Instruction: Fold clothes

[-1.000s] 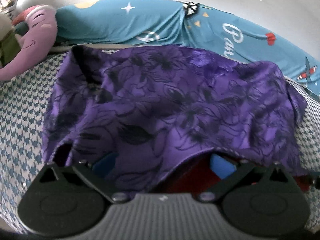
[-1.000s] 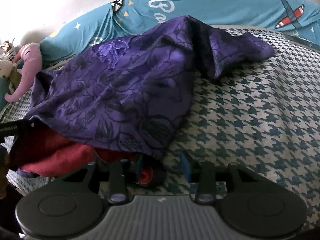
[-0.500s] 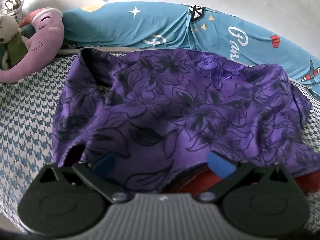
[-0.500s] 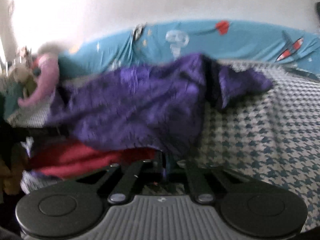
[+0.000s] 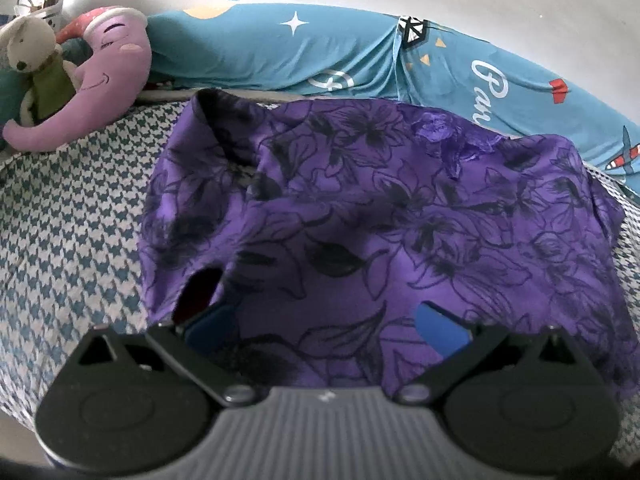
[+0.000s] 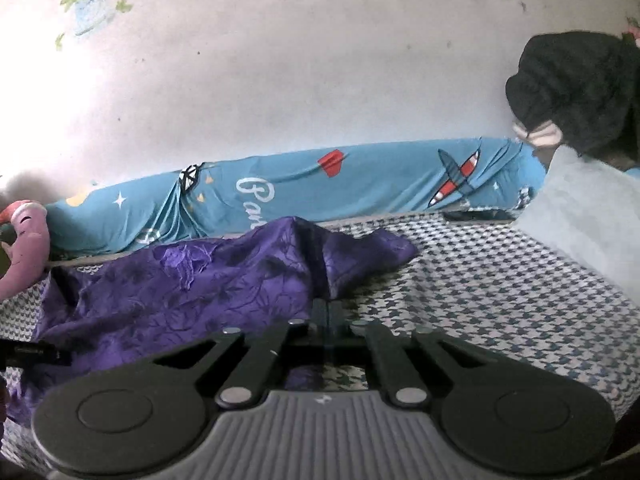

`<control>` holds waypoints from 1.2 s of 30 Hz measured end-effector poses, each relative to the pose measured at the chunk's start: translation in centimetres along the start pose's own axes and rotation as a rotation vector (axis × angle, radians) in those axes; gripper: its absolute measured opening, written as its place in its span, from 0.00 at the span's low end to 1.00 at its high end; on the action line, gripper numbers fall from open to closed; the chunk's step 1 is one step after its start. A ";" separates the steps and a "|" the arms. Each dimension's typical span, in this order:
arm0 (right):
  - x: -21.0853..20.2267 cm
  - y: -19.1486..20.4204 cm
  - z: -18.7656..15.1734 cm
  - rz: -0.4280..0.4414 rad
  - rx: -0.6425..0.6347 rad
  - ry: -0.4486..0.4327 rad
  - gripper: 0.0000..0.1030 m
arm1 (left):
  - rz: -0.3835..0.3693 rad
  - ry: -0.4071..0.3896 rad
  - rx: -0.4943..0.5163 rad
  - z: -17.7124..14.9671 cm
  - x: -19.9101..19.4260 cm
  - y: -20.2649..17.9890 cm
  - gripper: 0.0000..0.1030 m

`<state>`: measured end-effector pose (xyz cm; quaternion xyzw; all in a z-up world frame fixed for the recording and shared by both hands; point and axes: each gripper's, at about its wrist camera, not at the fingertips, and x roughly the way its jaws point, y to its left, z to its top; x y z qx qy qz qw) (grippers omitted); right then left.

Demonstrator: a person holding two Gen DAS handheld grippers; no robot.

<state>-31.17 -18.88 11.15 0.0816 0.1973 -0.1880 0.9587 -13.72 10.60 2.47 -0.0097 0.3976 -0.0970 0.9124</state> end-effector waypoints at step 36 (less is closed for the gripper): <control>9.0 1.6 -2.3 0.012 0.022 0.248 0.06 | -0.151 0.144 0.287 -8.1 -2.7 -5.9 1.00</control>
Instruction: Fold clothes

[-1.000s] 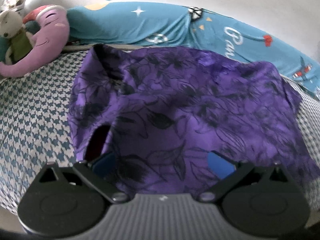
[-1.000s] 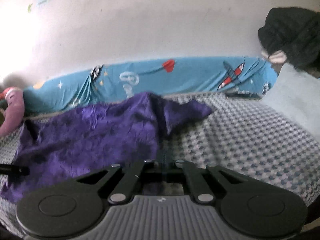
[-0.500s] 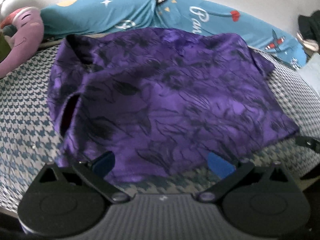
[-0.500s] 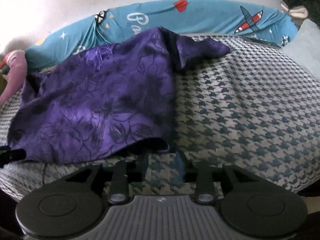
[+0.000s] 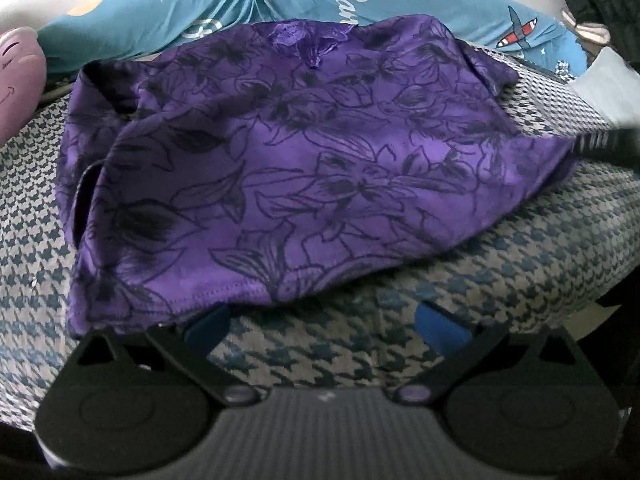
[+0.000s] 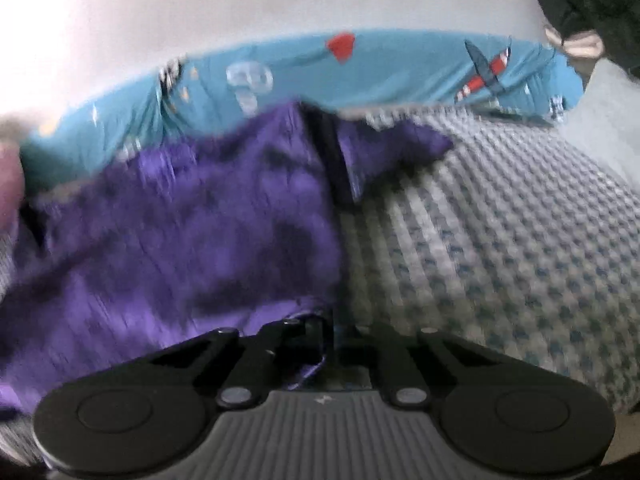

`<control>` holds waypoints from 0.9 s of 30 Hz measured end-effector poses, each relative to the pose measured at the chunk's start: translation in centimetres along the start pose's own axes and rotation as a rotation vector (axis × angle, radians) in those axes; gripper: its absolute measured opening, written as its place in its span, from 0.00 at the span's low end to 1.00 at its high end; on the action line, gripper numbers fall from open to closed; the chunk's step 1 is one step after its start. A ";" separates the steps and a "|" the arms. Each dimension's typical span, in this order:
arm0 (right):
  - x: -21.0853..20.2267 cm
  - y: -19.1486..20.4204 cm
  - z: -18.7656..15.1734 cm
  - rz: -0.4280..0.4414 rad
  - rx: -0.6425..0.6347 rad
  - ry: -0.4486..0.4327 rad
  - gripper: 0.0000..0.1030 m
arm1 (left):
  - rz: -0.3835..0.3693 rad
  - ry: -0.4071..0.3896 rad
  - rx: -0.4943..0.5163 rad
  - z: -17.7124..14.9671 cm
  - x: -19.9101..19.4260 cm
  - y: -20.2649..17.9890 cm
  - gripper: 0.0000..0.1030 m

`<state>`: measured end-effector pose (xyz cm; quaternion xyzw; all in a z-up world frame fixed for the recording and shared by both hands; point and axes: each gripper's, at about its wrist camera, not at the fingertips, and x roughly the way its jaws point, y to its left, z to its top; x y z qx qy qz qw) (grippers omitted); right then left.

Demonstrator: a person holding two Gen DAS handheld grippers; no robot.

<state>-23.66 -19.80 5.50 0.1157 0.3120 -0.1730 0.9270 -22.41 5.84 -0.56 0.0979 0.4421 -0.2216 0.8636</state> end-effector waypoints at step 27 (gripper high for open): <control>2.8 1.9 9.1 0.078 0.040 -0.234 0.06 | 0.289 -0.102 -0.248 5.8 1.1 8.2 1.00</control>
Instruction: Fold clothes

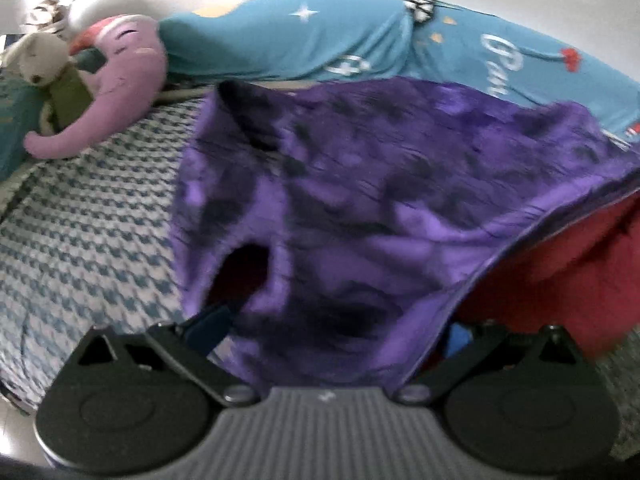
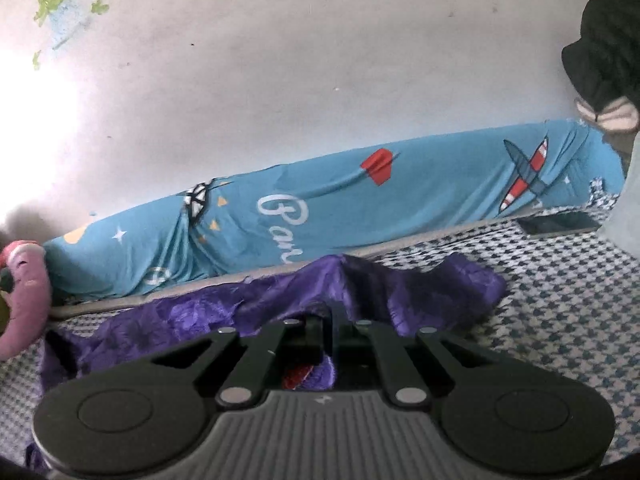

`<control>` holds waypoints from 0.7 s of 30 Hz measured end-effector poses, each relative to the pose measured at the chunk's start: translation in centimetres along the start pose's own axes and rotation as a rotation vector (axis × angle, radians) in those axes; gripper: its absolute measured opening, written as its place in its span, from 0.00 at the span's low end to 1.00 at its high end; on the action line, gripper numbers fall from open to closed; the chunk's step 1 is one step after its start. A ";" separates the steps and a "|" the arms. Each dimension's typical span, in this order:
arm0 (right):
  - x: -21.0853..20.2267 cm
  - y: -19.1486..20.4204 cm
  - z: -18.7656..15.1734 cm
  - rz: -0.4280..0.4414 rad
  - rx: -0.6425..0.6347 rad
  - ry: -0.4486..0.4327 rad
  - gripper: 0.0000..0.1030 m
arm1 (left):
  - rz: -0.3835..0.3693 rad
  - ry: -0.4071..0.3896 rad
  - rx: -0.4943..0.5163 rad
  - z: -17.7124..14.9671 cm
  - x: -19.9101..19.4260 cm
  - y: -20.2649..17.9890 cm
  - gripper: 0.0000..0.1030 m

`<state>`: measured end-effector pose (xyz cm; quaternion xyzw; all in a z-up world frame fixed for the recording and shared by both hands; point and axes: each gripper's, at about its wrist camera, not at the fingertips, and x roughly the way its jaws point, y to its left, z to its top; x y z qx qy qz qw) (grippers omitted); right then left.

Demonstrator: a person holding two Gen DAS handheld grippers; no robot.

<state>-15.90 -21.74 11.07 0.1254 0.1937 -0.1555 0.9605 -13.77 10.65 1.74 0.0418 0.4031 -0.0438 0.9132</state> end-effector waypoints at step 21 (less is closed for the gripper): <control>0.7 -6.9 -1.0 0.021 0.072 0.280 0.52 | 0.047 0.042 -0.078 3.2 4.7 2.7 1.00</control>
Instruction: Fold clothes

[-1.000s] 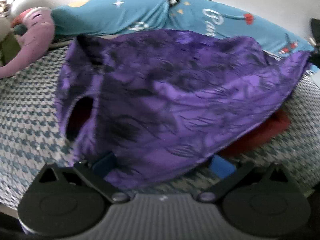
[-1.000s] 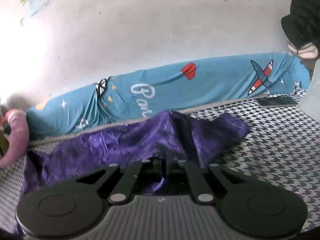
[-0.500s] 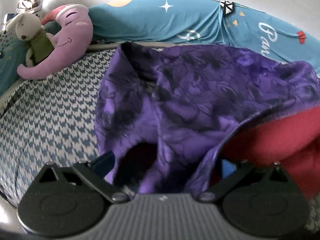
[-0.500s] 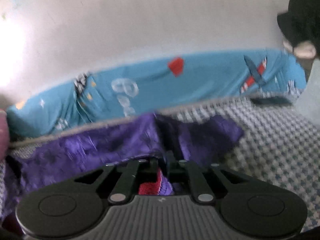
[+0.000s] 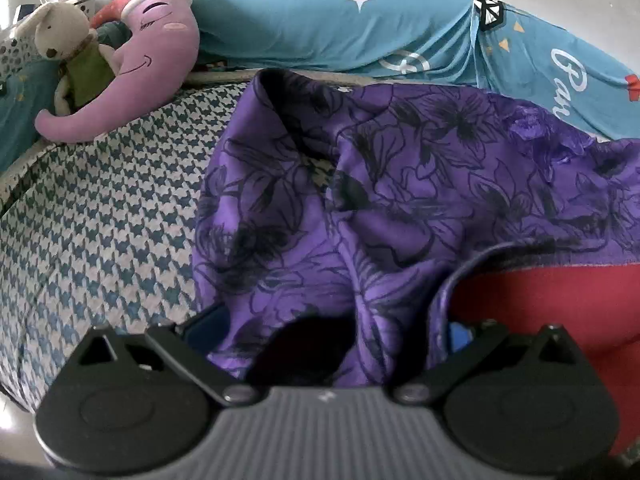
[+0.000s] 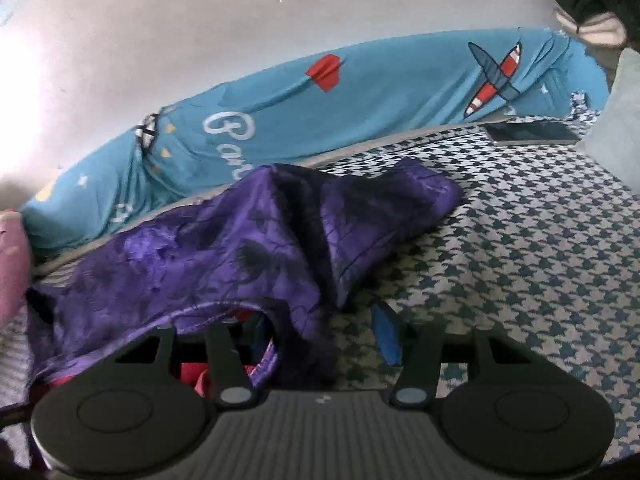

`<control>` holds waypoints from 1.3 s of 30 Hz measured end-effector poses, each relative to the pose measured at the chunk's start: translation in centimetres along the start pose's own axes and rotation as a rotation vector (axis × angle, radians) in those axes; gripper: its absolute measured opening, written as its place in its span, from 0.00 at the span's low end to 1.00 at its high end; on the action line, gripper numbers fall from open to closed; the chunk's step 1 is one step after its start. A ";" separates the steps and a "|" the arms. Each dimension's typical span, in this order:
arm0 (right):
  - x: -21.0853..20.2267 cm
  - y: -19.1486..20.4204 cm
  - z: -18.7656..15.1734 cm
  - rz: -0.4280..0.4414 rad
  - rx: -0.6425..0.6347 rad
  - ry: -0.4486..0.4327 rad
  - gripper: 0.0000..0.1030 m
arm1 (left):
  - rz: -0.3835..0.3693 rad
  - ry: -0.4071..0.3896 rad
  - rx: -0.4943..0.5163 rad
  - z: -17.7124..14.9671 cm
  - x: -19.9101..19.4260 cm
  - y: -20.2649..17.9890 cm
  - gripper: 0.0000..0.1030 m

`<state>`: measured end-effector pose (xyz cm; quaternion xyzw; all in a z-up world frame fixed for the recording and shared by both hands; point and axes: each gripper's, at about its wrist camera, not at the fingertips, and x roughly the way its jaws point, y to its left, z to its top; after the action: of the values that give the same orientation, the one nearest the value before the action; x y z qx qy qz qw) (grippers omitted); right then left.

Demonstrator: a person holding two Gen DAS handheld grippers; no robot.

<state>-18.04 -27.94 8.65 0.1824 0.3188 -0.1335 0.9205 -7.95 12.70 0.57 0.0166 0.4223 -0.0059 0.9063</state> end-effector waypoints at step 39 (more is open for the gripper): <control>2.1 9.5 -7.3 0.089 -0.427 0.103 0.14 | -0.184 -0.025 0.000 -1.8 -5.0 1.7 1.00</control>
<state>-16.95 -16.60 4.41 0.0041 0.3781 -0.0126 0.9257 -12.49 14.46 3.34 -0.0223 0.4109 -0.0896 0.9070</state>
